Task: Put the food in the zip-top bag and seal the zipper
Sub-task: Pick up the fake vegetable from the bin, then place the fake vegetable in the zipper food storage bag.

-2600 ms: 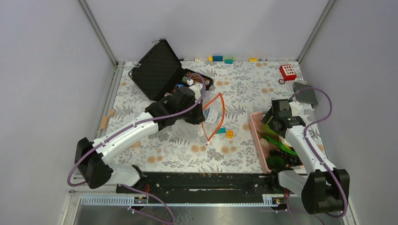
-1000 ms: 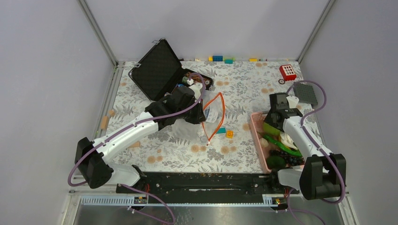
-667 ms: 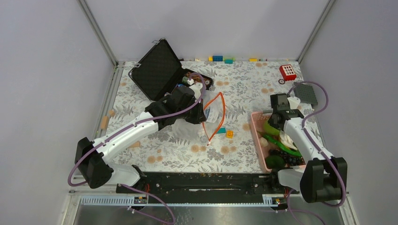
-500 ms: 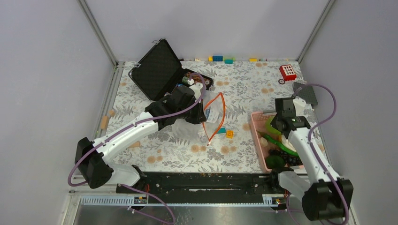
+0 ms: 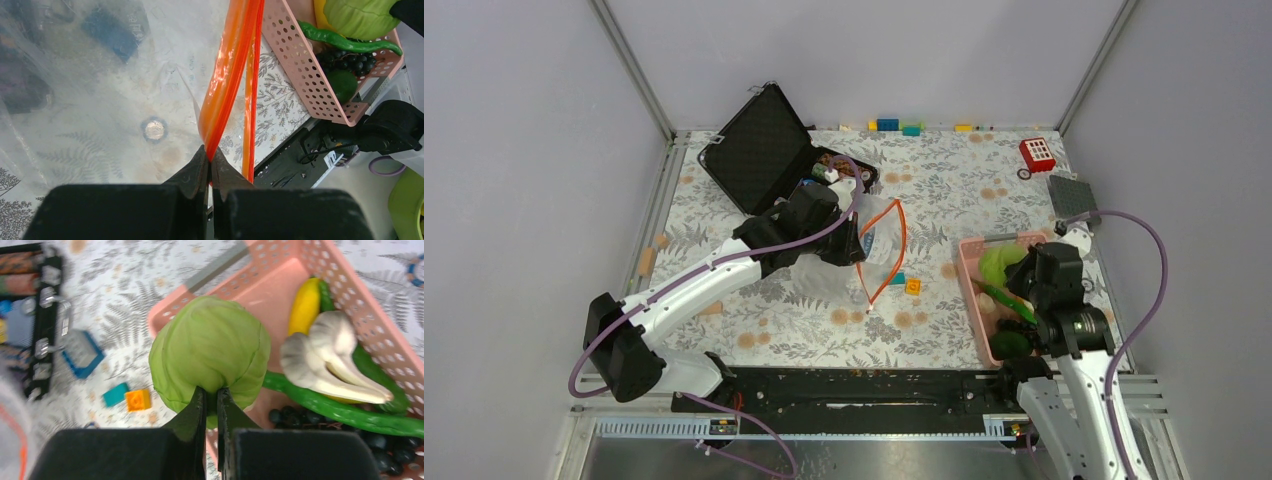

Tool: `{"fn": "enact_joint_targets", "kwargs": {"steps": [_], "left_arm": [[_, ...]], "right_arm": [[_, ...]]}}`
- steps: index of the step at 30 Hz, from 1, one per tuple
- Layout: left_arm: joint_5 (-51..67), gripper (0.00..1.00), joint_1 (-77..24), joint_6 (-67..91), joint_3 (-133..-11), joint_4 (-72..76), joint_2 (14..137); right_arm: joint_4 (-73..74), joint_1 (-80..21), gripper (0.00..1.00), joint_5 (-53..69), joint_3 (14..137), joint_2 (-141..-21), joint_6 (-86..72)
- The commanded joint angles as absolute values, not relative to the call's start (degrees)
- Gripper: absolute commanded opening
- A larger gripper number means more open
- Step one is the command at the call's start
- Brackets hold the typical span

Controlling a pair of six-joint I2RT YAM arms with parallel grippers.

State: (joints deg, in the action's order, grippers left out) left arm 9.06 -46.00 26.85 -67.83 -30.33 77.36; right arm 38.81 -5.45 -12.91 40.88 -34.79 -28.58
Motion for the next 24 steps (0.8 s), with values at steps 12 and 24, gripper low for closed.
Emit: {"fn": "enact_joint_targets", "kwargs": {"steps": [12,24], "left_arm": [[15.9,0.00,-45.6,29.3,-70.2,-32.1,77.4],[21.1,0.00,-46.8,30.2,-68.8,-31.1,73.4]], "right_arm": [[9.4,-5.4,0.00,46.2,36.3,-26.2,-30.0],[7.9,-25.3,0.00,31.7,40.8,-40.3,-26.5]]}}
